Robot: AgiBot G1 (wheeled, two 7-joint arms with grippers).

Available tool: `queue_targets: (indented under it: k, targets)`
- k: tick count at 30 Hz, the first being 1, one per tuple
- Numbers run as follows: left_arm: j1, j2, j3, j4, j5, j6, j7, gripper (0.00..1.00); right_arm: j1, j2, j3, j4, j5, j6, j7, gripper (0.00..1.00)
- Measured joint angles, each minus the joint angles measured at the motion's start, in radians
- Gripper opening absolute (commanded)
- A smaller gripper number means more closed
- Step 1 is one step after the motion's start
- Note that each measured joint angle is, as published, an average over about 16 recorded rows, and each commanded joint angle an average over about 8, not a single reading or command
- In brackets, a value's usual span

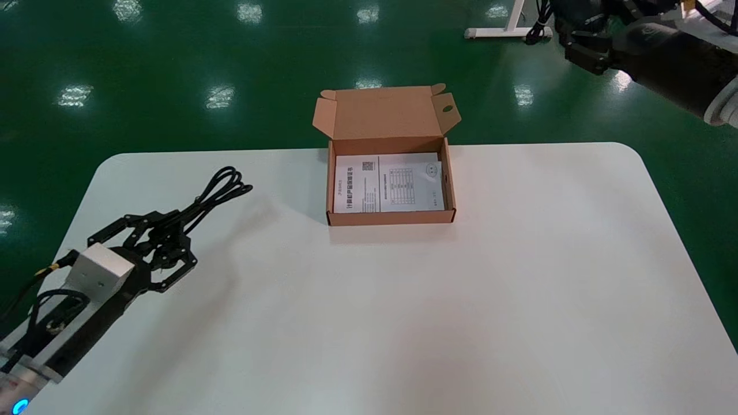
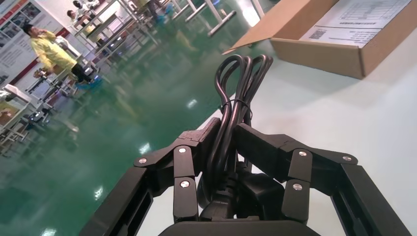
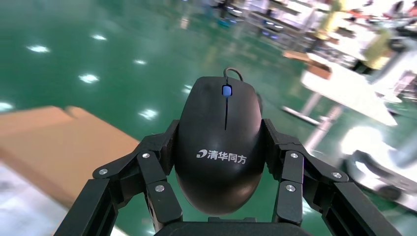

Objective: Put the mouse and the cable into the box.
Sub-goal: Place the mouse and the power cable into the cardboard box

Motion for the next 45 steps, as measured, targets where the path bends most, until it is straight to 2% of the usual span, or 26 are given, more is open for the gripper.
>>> queue_targets:
  k: [12,20,27,36,45]
  targets:
    - [-0.164,0.128,0.043,0.087,0.022,-0.001,0.084,0.0,-0.073,0.016,-0.082,0.277,-0.06,-0.086,0.242,0.0]
    - [-0.214,0.176,0.047,0.134,0.015,0.027,0.121,0.0,-0.145,0.059,-0.121,0.504,-0.093,-0.088,0.396,0.0]
    - [-0.221,0.19,0.038,0.151,0.005,0.045,0.139,0.0,-0.193,0.094,-0.152,0.637,-0.132,-0.073,0.496,0.0]
    - [-0.213,0.195,0.026,0.155,-0.006,0.058,0.15,0.0,-0.223,0.083,-0.194,0.672,-0.172,-0.074,0.542,0.0]
    - [-0.194,0.188,0.019,0.141,-0.009,0.058,0.149,0.0,-0.214,-0.016,-0.231,0.546,-0.19,-0.094,0.454,0.0]
